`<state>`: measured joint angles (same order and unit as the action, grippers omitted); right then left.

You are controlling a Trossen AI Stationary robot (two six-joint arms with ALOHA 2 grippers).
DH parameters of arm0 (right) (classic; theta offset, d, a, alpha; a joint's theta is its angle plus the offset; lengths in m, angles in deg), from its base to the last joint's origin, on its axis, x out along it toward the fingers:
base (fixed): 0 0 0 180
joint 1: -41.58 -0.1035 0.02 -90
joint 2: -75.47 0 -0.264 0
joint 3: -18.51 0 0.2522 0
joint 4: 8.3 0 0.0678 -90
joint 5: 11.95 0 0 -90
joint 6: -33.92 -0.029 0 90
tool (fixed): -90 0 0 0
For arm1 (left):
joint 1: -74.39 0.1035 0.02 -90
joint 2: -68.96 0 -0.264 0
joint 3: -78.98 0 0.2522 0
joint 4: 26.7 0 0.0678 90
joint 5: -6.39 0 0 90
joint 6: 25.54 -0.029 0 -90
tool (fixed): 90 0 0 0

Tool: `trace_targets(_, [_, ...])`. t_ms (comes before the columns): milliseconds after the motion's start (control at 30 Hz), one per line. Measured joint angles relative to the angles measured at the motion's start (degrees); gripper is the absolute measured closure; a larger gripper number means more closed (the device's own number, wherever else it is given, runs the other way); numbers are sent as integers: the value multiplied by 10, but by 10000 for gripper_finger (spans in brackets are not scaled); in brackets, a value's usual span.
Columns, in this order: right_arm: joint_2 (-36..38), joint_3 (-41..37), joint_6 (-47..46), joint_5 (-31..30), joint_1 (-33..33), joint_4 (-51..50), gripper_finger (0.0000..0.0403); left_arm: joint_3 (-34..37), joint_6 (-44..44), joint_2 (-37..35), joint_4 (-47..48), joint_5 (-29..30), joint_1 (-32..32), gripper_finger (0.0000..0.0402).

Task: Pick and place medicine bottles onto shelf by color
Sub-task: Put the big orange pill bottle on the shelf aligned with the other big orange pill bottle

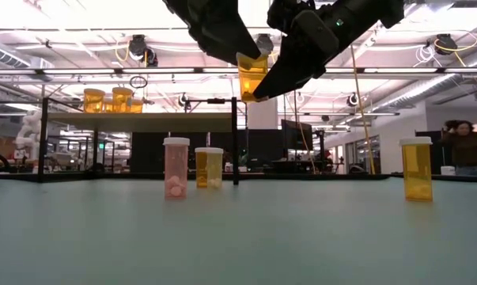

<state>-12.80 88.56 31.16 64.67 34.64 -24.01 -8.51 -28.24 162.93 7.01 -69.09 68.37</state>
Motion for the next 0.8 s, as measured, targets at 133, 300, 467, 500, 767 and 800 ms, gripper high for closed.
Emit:
trace_targets(133, [0, 0, 0, 0, 0, 0, 220, 0, 2, 0, 0, -8, 0, 5])
trace_targets(300, [0, 0, 0, 0, 0, 2, 220, 0, 5, 0, 0, -21, -1, 5])
trace_targets(467, [0, 0, 3, 0, 0, 5, 220, 0, 10, 0, 0, -21, -1, 6])
trace_targets(500, [0, 0, 4, 0, 0, 4, 220, 0, 10, 0, 0, -21, -1, 9])
trace_targets(767, [0, 0, 4, 0, 0, 5, 220, 0, 10, 0, 0, -26, -1, 95])
trace_targets(800, [0, 0, 5, 0, 0, 4, 220, 0, 8, 0, 0, -26, -1, 107])
